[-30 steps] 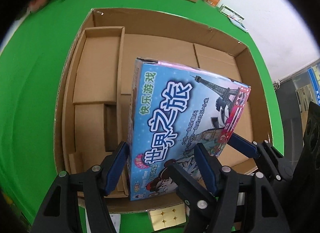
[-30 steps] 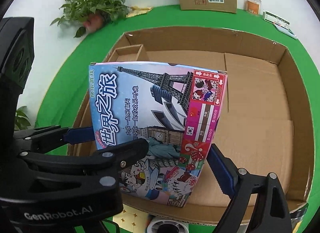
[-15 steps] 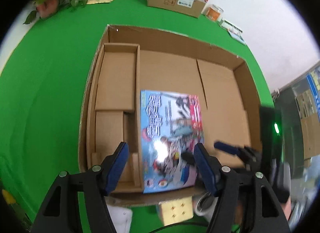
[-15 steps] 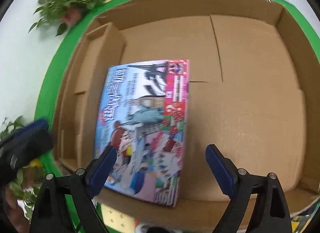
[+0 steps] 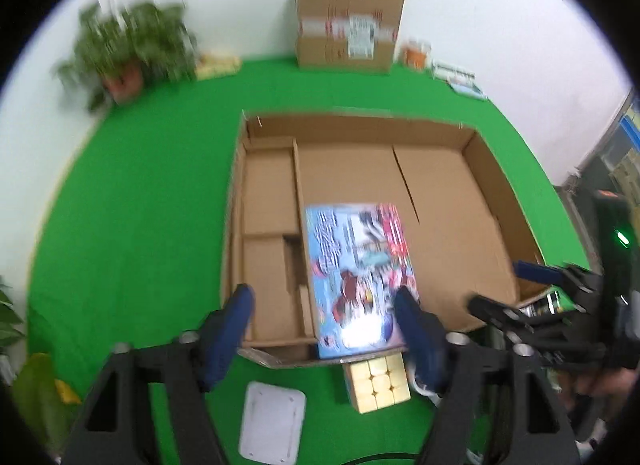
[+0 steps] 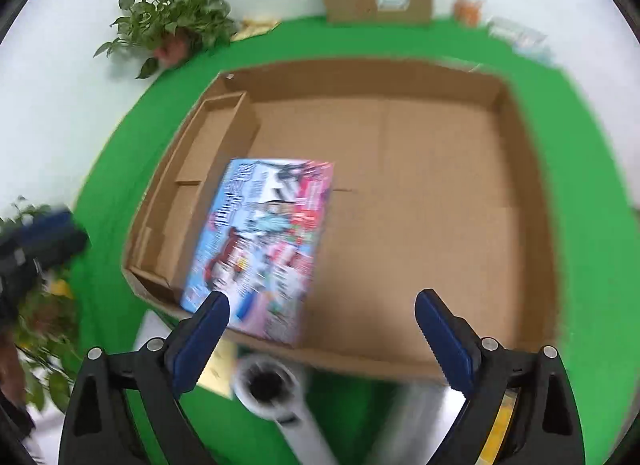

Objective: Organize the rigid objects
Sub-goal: 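Lower the game box beside the divider and open both grippers, then grasp the silver metal tumbler with both grippers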

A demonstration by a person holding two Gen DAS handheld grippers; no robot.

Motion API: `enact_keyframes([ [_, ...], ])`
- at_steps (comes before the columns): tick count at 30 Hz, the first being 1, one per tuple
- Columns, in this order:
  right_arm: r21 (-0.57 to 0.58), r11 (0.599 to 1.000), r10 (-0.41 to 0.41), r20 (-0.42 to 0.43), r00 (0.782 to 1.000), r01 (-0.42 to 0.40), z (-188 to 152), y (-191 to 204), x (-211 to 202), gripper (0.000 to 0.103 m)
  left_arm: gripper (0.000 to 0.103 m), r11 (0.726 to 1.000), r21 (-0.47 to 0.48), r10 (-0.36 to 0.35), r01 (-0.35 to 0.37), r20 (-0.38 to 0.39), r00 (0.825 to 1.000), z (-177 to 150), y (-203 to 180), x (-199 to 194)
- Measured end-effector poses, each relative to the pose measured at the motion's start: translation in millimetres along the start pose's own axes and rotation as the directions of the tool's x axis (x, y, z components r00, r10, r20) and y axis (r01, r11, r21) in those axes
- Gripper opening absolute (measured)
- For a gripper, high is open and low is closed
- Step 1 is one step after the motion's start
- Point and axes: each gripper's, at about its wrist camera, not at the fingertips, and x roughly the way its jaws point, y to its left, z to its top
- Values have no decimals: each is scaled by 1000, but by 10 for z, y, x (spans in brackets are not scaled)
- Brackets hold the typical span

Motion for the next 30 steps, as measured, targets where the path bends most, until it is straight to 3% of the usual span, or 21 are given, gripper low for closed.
enact_keyframes([
  [2,21,998,-59,0,998,59,-122,-76,-231,97,85,1000,8,30,-30,43,999,-2,-112,-181],
  [4,82,994,-74,17,997,73,-292,-207,-472,97,83,1000,-10,3,-2,66,998,-25,-189,-313],
  [5,114,991,-69,35,997,65,-376,-282,-606,96,72,1000,-17,-14,15,70,997,-35,-222,-359],
  [6,147,989,-46,68,997,35,-476,-376,-754,93,53,999,-17,-35,37,77,996,-57,-263,-412],
  [7,160,987,-10,105,994,-7,-577,-455,-906,72,2,998,-7,-56,57,67,996,-83,-323,-459],
  [8,154,988,10,133,991,-31,-666,-506,-1024,51,4,998,-1,-60,60,47,997,-95,-371,-464],
  [10,154,988,-16,152,988,-8,-822,-656,-1214,50,4,996,-1,-89,89,72,993,-139,-454,-564],
  [12,198,980,-27,174,984,-8,-977,-824,-1381,75,11,992,-13,-126,128,111,986,-174,-507,-665],
  [13,232,973,-46,182,982,2,-1066,-920,-1455,103,46,993,-20,-115,118,110,987,-181,-539,-688],
  [14,258,966,-61,207,976,6,-1161,-1005,-1545,102,89,995,-33,-92,96,105,990,-185,-551,-692],
  [15,275,962,-65,225,972,1,-1263,-1088,-1610,103,98,996,-53,-60,67,123,991,-209,-545,-741],
  [17,287,958,-53,211,976,-10,-1378,-1174,-1617,102,101,993,-112,-5,26,191,982,-270,-503,-822],
  [18,292,956,-41,201,979,-20,-1436,-1198,-1590,102,101,991,-127,-5,29,187,982,-283,-490,-818],
  [21,299,953,-7,158,987,-41,-1584,-1194,-1434,102,101,986,-148,-65,80,103,993,-329,-498,-686],
  [24,308,949,52,79,996,-74,-1710,-1130,-1157,102,101,983,-126,-126,133,60,990,-376,-587,-604],
  [27,295,948,113,30,993,-117,-1785,-999,-855,102,101,978,-81,-192,190,-15,981,-438,-770,-470],
  [30,283,956,80,-11,997,-74,-1846,-912,-656,101,101,961,-71,-271,266,-64,960,-480,-900,-319],
])
